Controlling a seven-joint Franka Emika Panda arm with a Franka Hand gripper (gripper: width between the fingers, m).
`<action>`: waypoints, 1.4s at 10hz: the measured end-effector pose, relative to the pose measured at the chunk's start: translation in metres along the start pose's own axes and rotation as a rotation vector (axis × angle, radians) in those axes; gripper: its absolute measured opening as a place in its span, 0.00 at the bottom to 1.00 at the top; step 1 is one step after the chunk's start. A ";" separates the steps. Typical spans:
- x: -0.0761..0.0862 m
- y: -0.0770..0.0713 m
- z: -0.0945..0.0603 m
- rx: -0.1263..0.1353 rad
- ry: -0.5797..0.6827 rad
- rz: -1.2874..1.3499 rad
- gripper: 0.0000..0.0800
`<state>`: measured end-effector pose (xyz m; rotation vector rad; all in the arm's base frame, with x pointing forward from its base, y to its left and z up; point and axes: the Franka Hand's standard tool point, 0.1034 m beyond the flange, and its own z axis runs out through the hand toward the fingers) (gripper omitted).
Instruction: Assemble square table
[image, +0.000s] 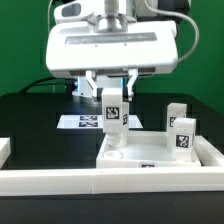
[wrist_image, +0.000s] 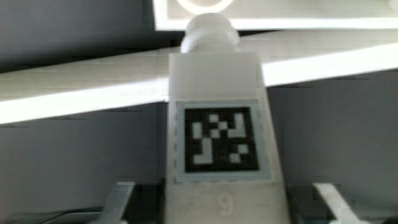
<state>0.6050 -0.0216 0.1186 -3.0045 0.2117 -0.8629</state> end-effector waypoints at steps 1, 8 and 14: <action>-0.003 0.002 0.003 -0.003 -0.004 0.002 0.36; -0.007 0.005 0.005 -0.021 0.033 0.001 0.36; -0.016 0.000 0.012 -0.019 0.026 -0.007 0.36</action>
Offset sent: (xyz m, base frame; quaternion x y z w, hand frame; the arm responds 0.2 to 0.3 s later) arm -0.0038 0.0055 0.0013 0.0112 -0.0058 0.0118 0.9999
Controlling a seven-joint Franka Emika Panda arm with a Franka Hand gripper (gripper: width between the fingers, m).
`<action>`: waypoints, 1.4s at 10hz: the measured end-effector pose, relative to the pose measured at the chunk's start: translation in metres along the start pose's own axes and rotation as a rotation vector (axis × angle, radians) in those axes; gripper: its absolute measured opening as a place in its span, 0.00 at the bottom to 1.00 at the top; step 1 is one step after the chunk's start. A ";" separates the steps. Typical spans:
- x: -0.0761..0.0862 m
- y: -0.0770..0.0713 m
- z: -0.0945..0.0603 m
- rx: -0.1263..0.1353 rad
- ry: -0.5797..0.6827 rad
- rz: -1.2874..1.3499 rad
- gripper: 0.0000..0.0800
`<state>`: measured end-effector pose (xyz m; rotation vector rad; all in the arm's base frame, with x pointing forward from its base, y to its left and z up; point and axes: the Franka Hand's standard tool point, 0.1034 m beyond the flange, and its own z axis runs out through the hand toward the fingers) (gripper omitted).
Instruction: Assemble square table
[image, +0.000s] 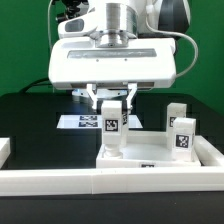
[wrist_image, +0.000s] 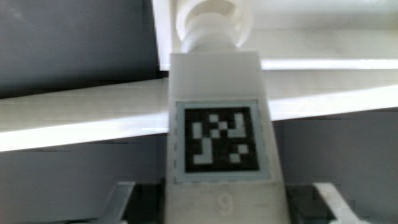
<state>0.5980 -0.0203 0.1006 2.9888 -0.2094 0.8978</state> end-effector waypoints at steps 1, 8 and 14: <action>-0.002 -0.001 0.001 0.000 -0.002 -0.001 0.36; -0.012 -0.002 0.009 -0.008 0.009 -0.008 0.36; -0.015 -0.003 0.011 -0.001 -0.019 -0.006 0.79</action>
Offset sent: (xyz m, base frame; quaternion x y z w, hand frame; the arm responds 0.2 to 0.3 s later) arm -0.0047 0.0021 -0.0069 -0.0092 0.0153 0.0024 0.9998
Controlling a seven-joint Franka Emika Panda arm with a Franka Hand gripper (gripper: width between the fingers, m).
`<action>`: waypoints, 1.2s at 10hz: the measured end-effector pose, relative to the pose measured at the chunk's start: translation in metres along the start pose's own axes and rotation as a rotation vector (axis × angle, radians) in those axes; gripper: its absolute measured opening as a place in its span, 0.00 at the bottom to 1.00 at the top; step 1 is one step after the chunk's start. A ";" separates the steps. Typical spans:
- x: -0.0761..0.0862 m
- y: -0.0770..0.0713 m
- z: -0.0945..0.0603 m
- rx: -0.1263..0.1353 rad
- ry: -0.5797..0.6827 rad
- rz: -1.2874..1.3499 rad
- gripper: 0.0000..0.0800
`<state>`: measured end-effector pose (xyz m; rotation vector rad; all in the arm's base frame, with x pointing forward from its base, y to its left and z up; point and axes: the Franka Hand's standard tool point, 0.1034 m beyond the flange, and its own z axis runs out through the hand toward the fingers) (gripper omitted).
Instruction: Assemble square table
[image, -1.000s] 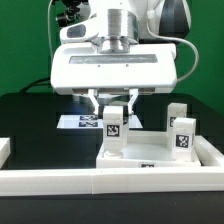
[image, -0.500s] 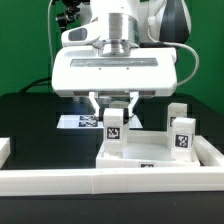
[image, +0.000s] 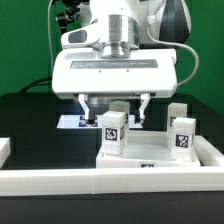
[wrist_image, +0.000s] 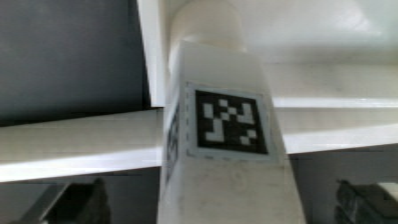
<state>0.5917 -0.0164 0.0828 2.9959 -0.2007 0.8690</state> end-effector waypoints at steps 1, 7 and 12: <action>0.000 0.000 0.000 0.000 0.000 0.000 0.81; 0.009 0.009 -0.007 0.005 -0.027 0.010 0.81; 0.006 0.008 -0.003 0.039 -0.138 0.026 0.81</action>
Offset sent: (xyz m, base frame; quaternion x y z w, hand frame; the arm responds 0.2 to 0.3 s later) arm 0.0000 0.0000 0.0000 0.0000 0.0000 0.0000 1.0000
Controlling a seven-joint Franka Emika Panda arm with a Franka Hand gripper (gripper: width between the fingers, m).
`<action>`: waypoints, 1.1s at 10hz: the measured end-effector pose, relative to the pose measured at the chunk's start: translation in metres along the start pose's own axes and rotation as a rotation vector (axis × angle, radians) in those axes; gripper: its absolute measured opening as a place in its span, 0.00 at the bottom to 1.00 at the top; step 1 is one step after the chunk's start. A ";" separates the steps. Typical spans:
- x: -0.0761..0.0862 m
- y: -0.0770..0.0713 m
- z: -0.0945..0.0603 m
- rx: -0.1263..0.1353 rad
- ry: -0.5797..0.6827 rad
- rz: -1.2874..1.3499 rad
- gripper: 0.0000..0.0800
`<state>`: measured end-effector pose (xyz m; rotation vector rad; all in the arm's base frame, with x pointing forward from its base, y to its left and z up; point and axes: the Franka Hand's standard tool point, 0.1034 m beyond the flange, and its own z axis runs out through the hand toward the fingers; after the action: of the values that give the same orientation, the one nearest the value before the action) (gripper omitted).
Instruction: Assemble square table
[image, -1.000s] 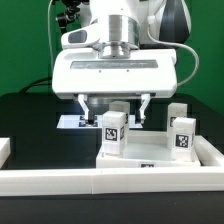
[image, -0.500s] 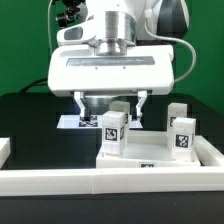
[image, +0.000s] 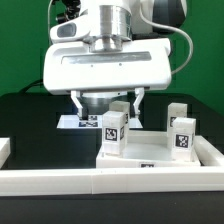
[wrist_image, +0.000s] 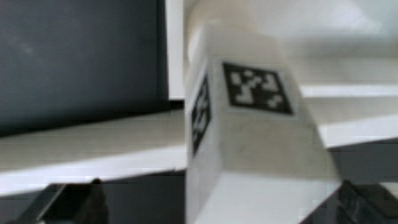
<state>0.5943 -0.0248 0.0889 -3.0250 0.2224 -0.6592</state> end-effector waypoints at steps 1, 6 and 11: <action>-0.001 -0.006 0.002 0.037 -0.105 0.011 0.81; 0.002 -0.009 0.007 0.072 -0.233 0.035 0.81; -0.010 0.000 0.013 -0.001 -0.350 0.020 0.81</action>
Offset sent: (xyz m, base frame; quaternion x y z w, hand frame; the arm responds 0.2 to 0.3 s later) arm 0.0055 -0.0025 -0.0042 -0.0182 -0.1297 0.0130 0.9913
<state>0.5903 -0.0227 0.0730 -3.0647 0.2368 -0.1203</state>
